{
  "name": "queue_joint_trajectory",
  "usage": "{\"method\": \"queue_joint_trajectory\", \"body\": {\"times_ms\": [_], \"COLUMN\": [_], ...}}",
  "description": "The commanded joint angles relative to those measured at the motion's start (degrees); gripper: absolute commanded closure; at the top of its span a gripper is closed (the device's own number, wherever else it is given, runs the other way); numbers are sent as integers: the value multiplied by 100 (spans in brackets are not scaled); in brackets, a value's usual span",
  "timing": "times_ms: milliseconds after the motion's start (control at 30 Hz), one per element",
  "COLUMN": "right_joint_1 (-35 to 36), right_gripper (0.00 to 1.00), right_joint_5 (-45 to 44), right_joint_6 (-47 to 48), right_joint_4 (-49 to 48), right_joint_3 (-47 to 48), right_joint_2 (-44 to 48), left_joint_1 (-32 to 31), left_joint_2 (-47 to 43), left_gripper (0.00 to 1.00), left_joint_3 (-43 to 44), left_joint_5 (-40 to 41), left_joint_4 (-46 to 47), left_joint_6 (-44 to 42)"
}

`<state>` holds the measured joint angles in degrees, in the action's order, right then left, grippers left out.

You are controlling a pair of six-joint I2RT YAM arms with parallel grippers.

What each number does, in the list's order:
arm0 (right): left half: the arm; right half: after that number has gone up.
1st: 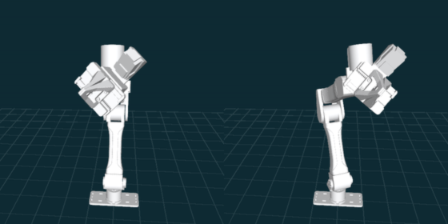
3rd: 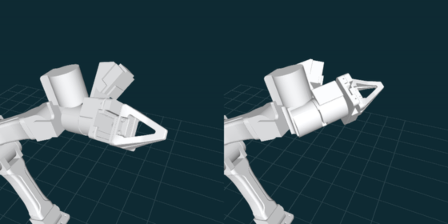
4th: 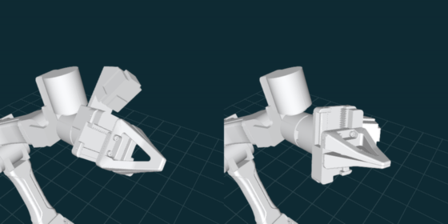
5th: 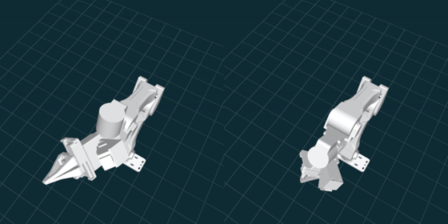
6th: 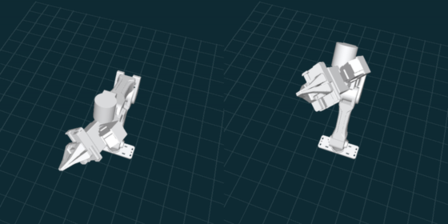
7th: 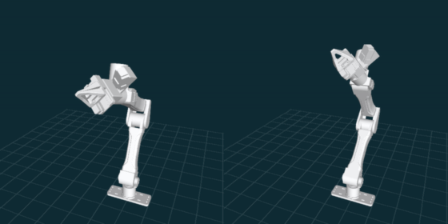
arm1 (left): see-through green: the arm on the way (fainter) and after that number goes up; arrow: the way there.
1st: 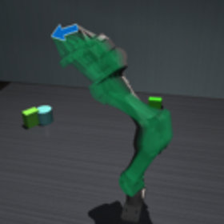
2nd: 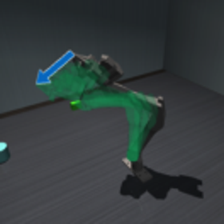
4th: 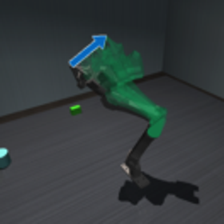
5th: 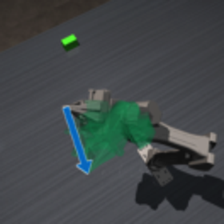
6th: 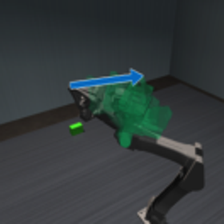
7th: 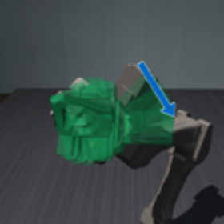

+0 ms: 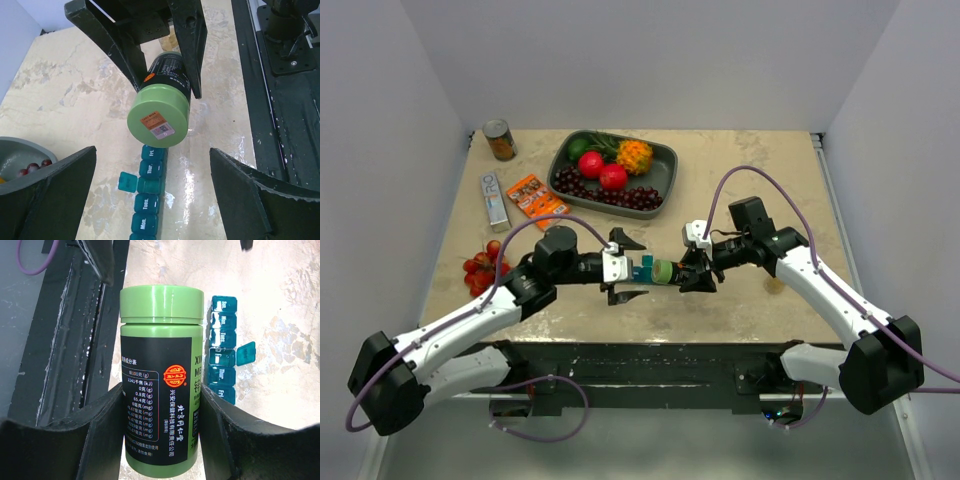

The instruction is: Sort the pills into containers

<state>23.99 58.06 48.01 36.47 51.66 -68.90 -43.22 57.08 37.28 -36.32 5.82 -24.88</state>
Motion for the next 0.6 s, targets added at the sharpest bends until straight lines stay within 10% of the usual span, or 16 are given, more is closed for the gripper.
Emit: {"method": "queue_joint_trajectory", "body": {"times_ms": [0, 567], "right_joint_1": [-26, -26], "right_gripper": [100, 100], "right_joint_5": [285, 285], "right_joint_6": [112, 95], "right_joint_4": [-34, -61], "right_joint_3": [55, 29], "right_joint_2": [149, 184], "left_joint_1": [-55, -266], "left_joint_2": [172, 998], "left_gripper": [1, 26], "left_joint_3": [219, 447], "left_joint_5": [-227, -385], "left_joint_4": [638, 1272], "left_joint_6": [61, 801]}}
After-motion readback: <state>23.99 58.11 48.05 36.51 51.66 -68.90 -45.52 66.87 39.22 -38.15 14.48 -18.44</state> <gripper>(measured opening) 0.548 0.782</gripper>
